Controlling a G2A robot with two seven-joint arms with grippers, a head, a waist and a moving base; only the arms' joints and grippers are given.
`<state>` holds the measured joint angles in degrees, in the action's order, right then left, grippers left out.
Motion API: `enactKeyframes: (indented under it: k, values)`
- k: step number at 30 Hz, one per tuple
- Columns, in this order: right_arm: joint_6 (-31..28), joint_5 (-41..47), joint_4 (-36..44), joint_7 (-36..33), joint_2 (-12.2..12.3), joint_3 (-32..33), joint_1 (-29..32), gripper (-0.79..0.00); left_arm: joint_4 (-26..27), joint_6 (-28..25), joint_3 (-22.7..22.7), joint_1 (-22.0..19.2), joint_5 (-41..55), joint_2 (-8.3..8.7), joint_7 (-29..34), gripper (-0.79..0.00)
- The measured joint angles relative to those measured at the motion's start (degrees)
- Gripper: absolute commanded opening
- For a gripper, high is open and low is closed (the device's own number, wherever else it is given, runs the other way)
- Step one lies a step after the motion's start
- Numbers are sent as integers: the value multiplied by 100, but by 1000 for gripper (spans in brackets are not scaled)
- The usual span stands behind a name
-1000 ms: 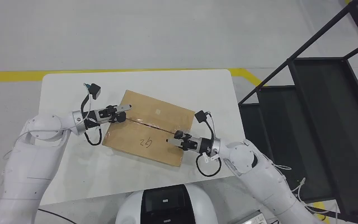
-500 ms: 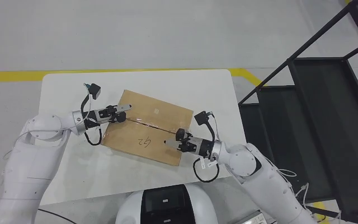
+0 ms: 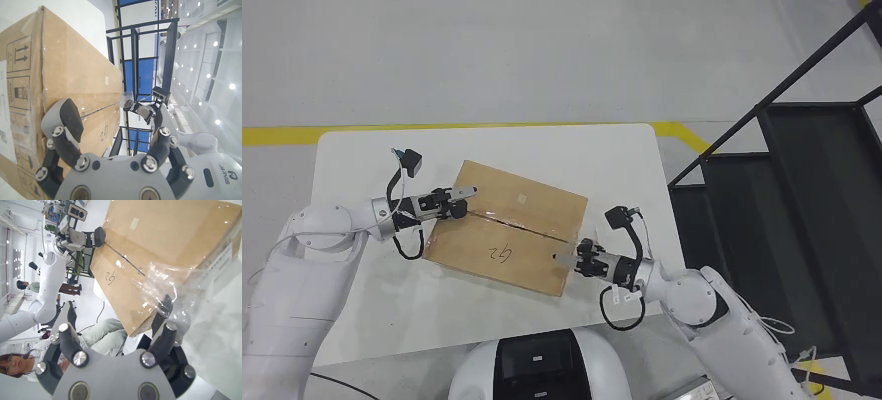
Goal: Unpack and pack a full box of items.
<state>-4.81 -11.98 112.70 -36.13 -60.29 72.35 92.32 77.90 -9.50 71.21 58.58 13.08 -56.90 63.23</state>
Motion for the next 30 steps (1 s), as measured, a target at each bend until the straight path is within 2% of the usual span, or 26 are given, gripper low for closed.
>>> enactKeyframes:
  k: [8, 18, 23, 30]
  values:
    - [380, 359, -358, 10, -33, -22, -223, 0, 0, 0, 0, 0, 0, 0, 0, 0]
    - [643, 1458, -1190, 379, -149, -32, -730, 0, 0, 0, 0, 0, 0, 0, 0, 0]
    - [355, 1861, -1458, 468, -186, -20, -807, 0, 0, 0, 0, 0, 0, 0, 0, 0]
    - [-440, 1980, -1328, 880, -186, 249, -579, 0, 0, 0, 0, 0, 0, 0, 0, 0]
